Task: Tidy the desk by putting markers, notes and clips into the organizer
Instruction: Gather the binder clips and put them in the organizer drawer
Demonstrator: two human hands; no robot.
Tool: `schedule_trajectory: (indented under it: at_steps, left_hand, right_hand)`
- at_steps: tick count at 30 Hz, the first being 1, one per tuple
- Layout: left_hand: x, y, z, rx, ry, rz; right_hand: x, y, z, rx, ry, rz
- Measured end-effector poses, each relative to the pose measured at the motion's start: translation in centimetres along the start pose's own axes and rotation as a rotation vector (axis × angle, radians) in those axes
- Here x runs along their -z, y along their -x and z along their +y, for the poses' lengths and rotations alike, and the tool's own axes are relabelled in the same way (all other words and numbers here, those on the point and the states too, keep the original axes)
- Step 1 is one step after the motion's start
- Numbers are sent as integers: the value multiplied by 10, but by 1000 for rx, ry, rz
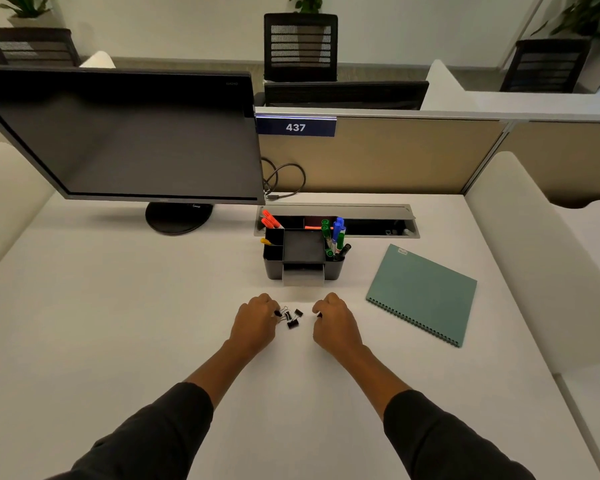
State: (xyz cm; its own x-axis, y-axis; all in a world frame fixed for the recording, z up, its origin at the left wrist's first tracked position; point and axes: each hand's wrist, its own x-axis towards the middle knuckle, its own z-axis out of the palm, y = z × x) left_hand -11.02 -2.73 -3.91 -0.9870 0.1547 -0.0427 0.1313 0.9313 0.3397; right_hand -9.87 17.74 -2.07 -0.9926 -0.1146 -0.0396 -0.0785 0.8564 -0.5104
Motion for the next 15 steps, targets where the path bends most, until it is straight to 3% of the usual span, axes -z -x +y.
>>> schedule_trajectory:
  at_steps: [15]
  left_hand:
    - [4, 22, 0, 2, -131, 23]
  right_hand:
    - [35, -29, -33, 196, -190, 134]
